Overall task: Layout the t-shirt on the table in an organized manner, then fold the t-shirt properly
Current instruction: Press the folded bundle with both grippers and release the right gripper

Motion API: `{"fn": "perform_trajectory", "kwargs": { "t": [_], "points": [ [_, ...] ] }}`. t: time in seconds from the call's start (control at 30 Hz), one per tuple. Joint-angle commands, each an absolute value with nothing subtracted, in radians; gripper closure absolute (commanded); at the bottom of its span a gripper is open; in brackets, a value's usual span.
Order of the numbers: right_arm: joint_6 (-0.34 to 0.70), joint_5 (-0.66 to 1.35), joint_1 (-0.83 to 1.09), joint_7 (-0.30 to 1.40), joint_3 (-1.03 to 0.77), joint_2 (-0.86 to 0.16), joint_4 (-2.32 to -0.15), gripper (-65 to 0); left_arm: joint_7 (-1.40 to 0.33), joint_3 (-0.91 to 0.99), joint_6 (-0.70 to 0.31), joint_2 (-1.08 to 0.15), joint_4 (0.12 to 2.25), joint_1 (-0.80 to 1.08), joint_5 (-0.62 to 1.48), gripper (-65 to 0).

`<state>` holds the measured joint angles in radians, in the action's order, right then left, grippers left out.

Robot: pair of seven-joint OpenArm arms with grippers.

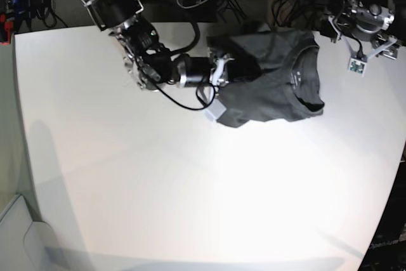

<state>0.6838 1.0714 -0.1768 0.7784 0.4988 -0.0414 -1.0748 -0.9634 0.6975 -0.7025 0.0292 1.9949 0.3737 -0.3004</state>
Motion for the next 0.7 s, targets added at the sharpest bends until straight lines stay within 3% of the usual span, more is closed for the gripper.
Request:
{"fn": "perform_trajectory", "kwargs": {
  "t": [0.0,0.17,0.4,0.67],
  "points": [
    [0.698,1.102,-0.199,0.739,0.498,-0.038,-1.072,-0.8,-0.957,0.696,-0.698,0.024,2.009,0.374,-0.297,-64.0],
    [0.698,1.104,-0.203,0.714,0.498,-0.065,-1.055,-0.8,-0.957,0.694,-0.698,0.044,2.011,0.34,-0.297,-64.0],
    [0.698,1.104,-0.197,0.782,0.495,-0.125,-1.268,-1.3,-0.958,0.696,-0.698,0.041,2.011,0.271,-0.24,-64.3],
    [0.698,1.11,-0.196,0.805,0.492,-0.176,-1.285,-18.5,-1.13,0.704,-0.698,-0.01,1.982,0.189,0.113,-64.3]
  ]
}}
